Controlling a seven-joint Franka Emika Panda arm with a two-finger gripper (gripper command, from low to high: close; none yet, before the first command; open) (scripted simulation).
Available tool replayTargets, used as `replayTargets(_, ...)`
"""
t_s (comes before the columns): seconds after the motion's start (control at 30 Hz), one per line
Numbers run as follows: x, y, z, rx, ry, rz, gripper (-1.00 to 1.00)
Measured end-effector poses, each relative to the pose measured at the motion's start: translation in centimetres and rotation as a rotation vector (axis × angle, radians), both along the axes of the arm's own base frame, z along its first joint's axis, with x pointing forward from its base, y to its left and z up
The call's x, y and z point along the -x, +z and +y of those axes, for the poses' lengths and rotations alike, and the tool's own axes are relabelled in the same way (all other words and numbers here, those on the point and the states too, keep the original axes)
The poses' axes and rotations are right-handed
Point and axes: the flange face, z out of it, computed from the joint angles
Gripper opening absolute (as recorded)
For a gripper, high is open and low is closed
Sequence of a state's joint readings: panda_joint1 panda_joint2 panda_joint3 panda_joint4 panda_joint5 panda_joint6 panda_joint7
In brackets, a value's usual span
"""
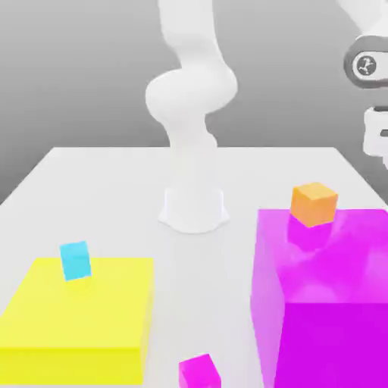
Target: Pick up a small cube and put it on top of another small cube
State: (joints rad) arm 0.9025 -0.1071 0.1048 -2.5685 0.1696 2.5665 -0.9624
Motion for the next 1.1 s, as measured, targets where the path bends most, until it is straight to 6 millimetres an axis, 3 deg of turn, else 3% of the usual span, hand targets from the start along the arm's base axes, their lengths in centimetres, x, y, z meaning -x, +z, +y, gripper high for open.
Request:
replayTargets(0.5,3.1,-10.8,-9.1,0.127,0.691,-0.054,0.0)
replayTargets(0.57,4.1,-12.0,-9.3,0.127,0.755,-0.061,0.0)
replayTargets(0.77,4.2,-16.9,-9.6,0.126,0.767,-0.062,0.0)
replayTargets(0.8,4.2,-17.6,-9.7,0.126,0.766,-0.062,-1.0)
replayTargets(1.0,4.3,-18.0,-9.7,0.127,0.766,-0.06,-1.0)
replayTargets(1.1,4.1,-16.4,-9.6,0.128,0.767,-0.062,-1.0)
